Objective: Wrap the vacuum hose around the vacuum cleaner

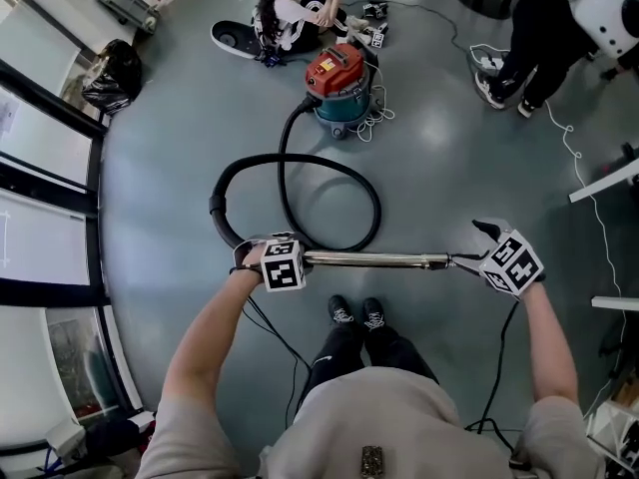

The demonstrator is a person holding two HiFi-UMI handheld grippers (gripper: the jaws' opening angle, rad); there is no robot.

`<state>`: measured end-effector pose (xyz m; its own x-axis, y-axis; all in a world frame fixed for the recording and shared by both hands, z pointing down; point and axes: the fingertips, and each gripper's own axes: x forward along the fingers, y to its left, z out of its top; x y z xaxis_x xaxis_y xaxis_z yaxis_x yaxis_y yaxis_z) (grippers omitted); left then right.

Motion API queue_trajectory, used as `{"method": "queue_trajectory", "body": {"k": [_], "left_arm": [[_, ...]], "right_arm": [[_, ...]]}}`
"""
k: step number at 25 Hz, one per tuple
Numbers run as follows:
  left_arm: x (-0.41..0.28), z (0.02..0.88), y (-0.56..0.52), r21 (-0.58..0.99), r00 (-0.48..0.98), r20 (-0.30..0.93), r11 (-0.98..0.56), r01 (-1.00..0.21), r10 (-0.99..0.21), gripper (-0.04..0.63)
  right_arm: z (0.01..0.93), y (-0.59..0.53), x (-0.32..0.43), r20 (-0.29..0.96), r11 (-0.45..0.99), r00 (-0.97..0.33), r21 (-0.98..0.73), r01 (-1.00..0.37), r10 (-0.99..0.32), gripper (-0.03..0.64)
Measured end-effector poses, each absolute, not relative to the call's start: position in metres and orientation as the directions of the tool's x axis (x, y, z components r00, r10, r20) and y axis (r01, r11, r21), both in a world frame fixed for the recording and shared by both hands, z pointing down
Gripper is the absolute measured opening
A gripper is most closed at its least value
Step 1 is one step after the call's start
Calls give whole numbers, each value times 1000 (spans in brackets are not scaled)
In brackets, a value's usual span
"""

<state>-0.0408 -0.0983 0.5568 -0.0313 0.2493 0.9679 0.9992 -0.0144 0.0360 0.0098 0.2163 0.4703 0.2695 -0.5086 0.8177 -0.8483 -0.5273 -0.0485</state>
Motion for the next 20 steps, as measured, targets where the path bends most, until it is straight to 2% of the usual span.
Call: {"method": "queue_trajectory", "body": {"k": [3, 6, 8, 15, 20], "left_arm": [[-32, 566, -98, 31, -9, 961, -75, 997, 278, 155], [-23, 574, -96, 47, 7, 947, -159, 986, 322, 155], [-16, 578, -93, 70, 9, 937, -211, 975, 349, 155], [28, 574, -79, 95, 75, 899, -359, 928, 432, 155], [49, 578, -76, 118, 102, 879, -420, 900, 467, 155]], "right_arm": [[471, 209, 23, 800, -572, 327, -24, -820, -503, 290], [470, 202, 41, 777, -653, 406, -8, -758, -481, 89], [468, 193, 50, 763, -689, 438, -12, -725, -474, 28], [473, 132, 68, 741, -710, 419, -110, -696, -526, 33], [483, 81, 93, 706, -709, 383, -239, -663, -596, 132]]}}
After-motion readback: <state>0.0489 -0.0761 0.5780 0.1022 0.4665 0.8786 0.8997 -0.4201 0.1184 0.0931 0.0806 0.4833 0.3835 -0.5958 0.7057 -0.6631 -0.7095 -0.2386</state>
